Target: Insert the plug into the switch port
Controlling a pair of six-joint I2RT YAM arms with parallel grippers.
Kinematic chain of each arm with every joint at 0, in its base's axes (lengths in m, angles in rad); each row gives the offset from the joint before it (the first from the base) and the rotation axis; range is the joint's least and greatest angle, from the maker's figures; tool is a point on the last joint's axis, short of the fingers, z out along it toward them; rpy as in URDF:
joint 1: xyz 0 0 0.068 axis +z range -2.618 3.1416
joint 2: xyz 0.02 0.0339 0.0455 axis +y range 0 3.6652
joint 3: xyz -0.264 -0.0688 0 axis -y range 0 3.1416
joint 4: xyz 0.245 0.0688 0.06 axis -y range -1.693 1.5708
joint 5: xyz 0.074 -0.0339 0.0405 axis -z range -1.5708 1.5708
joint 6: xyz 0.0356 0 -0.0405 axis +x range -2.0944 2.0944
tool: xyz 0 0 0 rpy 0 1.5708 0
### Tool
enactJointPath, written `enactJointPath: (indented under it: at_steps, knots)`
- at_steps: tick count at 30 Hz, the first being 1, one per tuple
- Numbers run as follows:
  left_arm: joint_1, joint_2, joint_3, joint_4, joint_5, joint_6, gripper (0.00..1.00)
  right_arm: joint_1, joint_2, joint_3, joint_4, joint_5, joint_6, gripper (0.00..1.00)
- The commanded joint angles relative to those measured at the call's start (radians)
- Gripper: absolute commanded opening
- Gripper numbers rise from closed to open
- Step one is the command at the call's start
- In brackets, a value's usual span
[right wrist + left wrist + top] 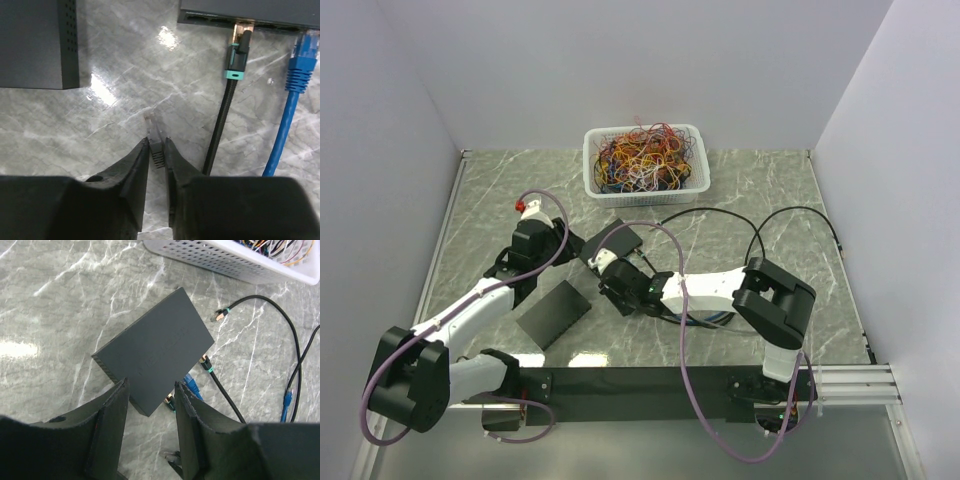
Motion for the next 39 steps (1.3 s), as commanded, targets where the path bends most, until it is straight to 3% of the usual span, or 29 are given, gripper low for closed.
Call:
enactJointPath:
  at_steps: [1,7,17,27,33,39]
  knots:
    - [0.004,-0.011,-0.019,0.016,-0.018,0.01,0.47,-0.003,0.0,-0.004,0.013,-0.023,0.009,0.23]
    - [0.004,-0.028,-0.018,0.008,-0.017,-0.006,0.45,-0.001,-0.023,-0.027,0.035,-0.026,0.01,0.0]
    - [0.004,-0.162,-0.004,-0.06,-0.006,-0.061,0.44,0.003,-0.245,-0.077,0.11,0.034,0.038,0.0]
    - [0.003,-0.317,-0.036,-0.021,0.04,-0.133,0.43,-0.004,-0.344,0.058,0.047,0.146,0.023,0.0]
    - [-0.009,-0.315,-0.056,0.04,0.078,-0.167,0.42,-0.033,-0.414,0.006,0.157,0.135,0.03,0.0]
    - [-0.083,-0.248,-0.032,0.075,0.056,-0.188,0.41,-0.052,-0.391,0.032,0.157,0.119,0.027,0.0]
